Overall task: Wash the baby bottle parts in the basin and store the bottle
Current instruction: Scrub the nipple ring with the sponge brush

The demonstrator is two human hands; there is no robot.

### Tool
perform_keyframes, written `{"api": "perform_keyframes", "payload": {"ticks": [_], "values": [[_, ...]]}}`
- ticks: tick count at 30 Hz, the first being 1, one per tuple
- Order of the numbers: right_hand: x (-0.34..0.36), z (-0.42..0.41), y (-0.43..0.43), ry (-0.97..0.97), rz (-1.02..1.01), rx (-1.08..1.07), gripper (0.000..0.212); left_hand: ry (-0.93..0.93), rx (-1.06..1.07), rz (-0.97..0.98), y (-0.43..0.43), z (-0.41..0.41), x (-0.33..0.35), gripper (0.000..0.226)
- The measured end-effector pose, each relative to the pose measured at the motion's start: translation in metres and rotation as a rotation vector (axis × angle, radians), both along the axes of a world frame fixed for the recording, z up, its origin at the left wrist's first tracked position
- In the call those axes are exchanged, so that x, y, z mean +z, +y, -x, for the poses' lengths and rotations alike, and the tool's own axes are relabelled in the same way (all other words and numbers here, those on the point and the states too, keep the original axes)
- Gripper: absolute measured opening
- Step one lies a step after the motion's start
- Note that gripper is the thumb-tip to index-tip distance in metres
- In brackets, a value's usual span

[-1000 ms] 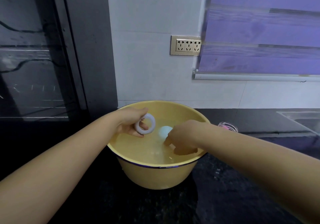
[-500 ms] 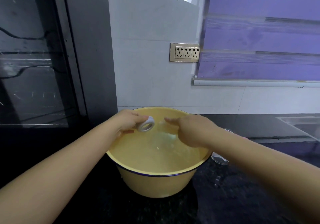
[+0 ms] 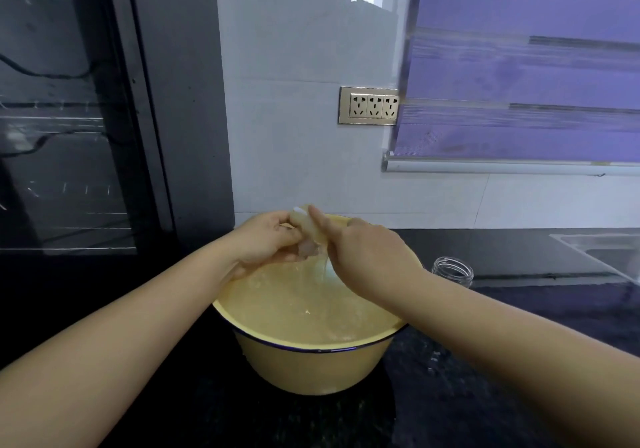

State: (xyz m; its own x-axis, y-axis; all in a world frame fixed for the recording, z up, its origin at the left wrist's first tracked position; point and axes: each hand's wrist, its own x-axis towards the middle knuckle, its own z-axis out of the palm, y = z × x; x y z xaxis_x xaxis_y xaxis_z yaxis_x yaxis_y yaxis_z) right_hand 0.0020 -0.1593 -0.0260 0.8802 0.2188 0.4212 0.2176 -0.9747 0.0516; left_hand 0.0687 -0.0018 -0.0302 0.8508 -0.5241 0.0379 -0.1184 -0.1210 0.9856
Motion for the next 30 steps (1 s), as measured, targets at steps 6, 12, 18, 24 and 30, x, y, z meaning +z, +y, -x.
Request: {"api": "perform_keyframes", "payload": {"ticks": [6,12,18,24,30], "values": [[0.001,-0.017,-0.013,0.069,-0.141,-0.099,0.063,0.023,-0.011,0.16,-0.002,0.002,0.001,0.006],[0.009,-0.018,-0.001,0.407,-0.606,-0.071,0.02,-0.06,0.039,0.295,-0.004,-0.001,0.001,0.005],[0.016,-0.01,0.019,0.823,-1.552,-0.114,0.025,-0.443,0.179,-0.003,-0.003,-0.004,-0.002,0.012],[0.025,-0.006,0.017,1.021,-1.995,0.044,0.038,-0.752,0.311,-0.21,-0.008,-0.007,-0.004,0.01],[0.024,-0.003,0.021,0.914,-1.989,-0.013,0.034,-0.854,0.235,-0.32,-0.008,-0.007,-0.007,0.009]]}}
